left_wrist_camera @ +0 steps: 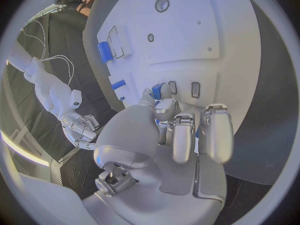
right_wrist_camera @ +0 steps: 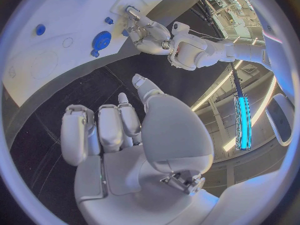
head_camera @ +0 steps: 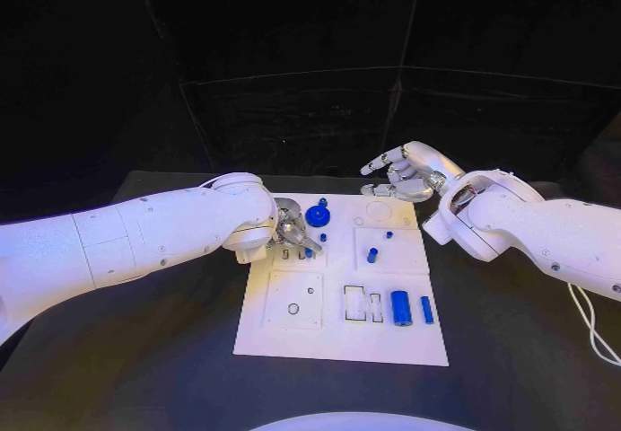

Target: Assemble the parts on the task board

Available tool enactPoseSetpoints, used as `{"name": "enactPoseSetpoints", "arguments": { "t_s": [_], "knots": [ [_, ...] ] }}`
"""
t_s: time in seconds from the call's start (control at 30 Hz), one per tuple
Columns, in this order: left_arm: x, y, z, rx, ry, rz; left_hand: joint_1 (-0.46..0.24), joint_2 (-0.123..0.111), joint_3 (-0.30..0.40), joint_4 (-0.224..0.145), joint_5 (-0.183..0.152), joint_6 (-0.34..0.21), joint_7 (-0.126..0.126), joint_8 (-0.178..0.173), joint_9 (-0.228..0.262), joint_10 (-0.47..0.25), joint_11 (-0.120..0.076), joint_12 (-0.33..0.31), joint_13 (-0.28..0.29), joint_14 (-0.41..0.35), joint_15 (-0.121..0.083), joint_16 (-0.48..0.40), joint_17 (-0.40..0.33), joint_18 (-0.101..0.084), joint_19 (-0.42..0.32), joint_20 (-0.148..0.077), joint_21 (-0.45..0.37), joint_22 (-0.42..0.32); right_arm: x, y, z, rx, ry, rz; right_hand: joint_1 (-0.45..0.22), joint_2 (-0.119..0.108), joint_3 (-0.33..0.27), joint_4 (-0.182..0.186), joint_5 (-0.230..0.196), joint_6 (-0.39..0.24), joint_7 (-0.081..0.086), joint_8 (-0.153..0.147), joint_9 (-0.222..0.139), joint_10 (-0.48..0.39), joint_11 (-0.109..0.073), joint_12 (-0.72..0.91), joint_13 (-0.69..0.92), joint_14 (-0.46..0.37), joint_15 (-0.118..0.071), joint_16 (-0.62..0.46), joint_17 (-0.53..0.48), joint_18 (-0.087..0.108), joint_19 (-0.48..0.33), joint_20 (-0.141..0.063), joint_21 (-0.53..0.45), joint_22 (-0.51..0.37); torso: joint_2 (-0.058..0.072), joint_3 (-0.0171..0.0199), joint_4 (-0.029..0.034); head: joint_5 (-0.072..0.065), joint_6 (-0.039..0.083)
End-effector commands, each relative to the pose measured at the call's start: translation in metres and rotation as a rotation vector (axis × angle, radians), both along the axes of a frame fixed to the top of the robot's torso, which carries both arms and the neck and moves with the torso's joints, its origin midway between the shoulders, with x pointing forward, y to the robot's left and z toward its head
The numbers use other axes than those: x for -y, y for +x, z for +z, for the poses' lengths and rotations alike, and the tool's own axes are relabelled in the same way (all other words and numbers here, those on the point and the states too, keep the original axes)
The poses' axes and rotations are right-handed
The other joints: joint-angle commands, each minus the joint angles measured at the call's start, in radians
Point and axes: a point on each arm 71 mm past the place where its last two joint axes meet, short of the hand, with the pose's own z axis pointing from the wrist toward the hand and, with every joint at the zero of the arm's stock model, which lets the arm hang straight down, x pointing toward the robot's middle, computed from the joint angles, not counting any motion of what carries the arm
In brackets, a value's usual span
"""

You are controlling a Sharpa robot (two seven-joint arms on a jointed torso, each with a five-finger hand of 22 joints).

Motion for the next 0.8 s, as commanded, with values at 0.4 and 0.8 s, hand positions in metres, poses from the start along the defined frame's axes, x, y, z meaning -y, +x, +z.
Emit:
{"name": "enactPoseSetpoints", "arguments": {
  "t_s": [0.4, 0.8],
  "knots": [
    [-0.006, 0.001, 0.004, 0.048, -0.051, -0.005, -0.067, -0.119, 0.553, -0.122, 0.002, -0.041, 0.006, 0.021, 0.066, -0.016, -0.006, -0.054, -0.059, 0.107, -0.005, 0.003, 0.263, 0.0, 0.004, -0.008, -0.023, -0.036, -0.002, 0.002, -0.002, -0.019, -0.014, 0.01, -0.001, 0.012, -0.007, 0.0, 0.006, 0.003, 0.002, 0.007, 0.0, -0.004, 0.0, -0.001, 0.0, 0.004, 0.001, -0.005, 0.001, -0.002, -0.007, 0.0, -0.004, -0.002, -0.001, 0.0004, 0.0013, 0.002, -0.003],
    [-0.019, -0.006, 0.007, 0.089, -0.093, 0.051, -0.176, -0.192, 0.776, -0.158, 0.003, -0.038, 0.002, 0.049, 0.111, 0.0, -0.006, -0.035, -0.043, 0.107, -0.007, 0.003, 0.263, 0.0, 0.006, -0.009, -0.024, -0.033, 0.0, 0.003, -0.002, -0.022, -0.016, 0.007, -0.001, 0.012, -0.007, 0.0, 0.007, 0.003, 0.002, 0.007, 0.0, -0.003, 0.0, 0.0, 0.001, 0.004, 0.001, -0.005, 0.002, -0.002, -0.007, 0.0, -0.004, -0.003, -0.002, 0.0007, 0.003, 0.003, -0.005]
  ]
}}
